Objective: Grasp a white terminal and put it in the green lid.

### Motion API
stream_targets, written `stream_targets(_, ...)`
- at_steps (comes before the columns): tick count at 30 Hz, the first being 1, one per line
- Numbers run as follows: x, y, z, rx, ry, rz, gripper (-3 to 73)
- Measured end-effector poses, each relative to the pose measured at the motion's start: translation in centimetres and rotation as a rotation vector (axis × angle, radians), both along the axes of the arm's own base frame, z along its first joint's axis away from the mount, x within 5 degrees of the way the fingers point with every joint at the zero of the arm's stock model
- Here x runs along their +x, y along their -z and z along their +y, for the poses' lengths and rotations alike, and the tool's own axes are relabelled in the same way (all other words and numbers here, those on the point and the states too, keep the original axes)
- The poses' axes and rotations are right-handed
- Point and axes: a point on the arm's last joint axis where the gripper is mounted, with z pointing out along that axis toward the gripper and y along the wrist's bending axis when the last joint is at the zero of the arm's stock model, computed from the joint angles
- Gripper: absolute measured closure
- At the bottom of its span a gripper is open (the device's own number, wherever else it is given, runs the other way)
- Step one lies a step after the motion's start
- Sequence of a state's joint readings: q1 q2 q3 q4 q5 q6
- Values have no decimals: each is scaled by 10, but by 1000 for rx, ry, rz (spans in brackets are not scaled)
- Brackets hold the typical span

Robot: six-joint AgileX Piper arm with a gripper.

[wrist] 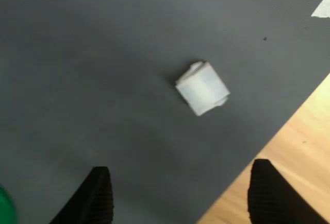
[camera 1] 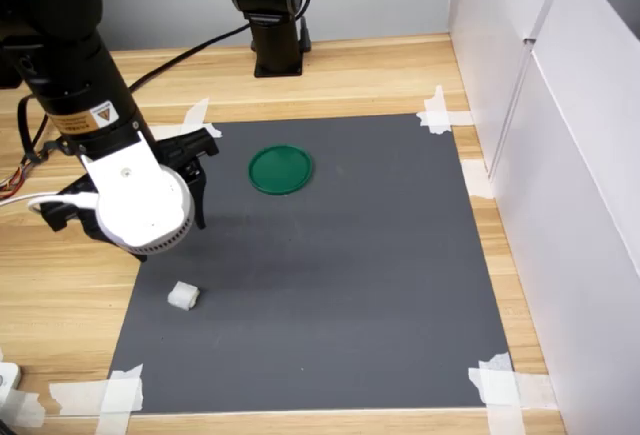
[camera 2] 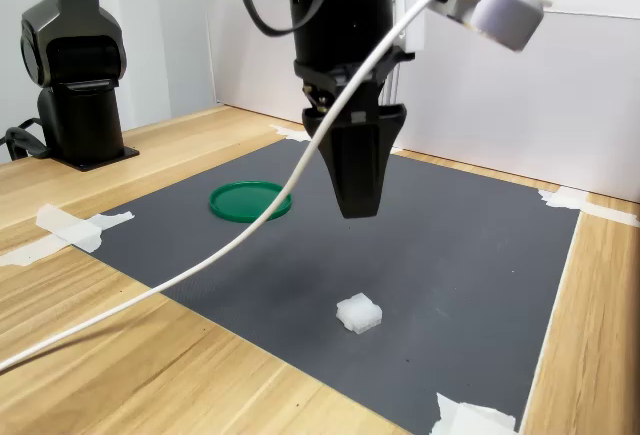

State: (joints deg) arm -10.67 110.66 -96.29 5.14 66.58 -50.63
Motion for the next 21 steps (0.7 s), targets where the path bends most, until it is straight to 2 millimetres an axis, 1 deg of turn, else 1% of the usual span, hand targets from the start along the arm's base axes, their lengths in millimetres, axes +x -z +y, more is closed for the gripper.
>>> stream_targets(6,11,15,-6,-49,-39,29,68)
stream_targets(15,21,45,-8,-43,-67,88,73)
stream_targets(21,26,58,-9,-41,-69,99,74)
